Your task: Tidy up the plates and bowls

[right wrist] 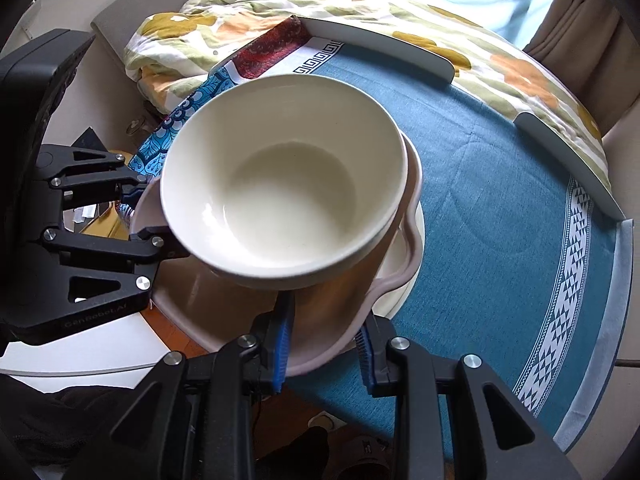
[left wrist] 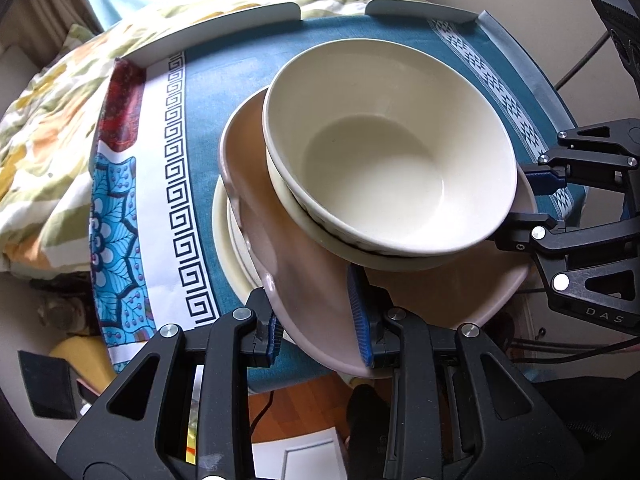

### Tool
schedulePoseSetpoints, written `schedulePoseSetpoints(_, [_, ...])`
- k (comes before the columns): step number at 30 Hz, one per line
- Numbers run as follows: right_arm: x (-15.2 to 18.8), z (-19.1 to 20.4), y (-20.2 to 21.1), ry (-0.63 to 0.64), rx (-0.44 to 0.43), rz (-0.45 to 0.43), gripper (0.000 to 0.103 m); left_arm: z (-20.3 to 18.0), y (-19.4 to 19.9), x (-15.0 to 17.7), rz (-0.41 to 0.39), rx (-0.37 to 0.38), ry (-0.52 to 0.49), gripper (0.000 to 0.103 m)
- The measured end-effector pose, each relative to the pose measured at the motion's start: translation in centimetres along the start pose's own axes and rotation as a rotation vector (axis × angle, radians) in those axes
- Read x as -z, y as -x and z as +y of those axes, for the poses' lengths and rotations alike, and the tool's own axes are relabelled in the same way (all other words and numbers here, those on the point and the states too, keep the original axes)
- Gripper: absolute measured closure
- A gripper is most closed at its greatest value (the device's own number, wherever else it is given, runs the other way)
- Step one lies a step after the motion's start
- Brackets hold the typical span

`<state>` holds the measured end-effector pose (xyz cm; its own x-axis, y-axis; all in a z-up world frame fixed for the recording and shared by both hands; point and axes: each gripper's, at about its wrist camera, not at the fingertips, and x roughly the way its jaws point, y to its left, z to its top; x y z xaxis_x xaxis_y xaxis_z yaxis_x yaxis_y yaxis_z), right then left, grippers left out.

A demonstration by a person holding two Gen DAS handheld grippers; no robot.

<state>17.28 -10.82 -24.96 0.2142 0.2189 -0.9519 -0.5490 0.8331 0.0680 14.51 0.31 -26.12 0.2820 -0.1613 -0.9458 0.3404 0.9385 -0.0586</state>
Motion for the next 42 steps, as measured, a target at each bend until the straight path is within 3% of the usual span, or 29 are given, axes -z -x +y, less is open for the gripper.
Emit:
schedulePoseSetpoints(9, [0.7, -0.1, -0.5, -0.088, 0.015, -0.010, 0.077, 0.1, -0.6, -0.1, 0.008, -0.002, -0.029, 0.077])
schedulePoseSetpoints(27, [0.3, -0.9, -0.8, -0.196, 0.006, 0.052, 0.077, -0.2, -0.7, -1.4, 0.141, -0.045, -0.053, 0.069])
schedulePoseSetpoints(31, [0.4, -1.4, -0.1, -0.248, 0.009, 0.054, 0.073, -0.4, 0.6, -1.6, 0.125, -0.048, -0.077, 0.056])
schedulePoseSetpoints(35, [0.9, -1.7, 1.1, -0.291, 0.013, 0.035, 0.064, -0.9, 1.9, -1.5, 0.116, -0.066, -0.109, 0.056])
schedulePoseSetpoints(42, [3.3, -1.7, 5.2, -0.339, -0.002, -0.043, 0.064, -0.5, 5.9, 0.7, 0.061, -0.084, -0.046, 0.056])
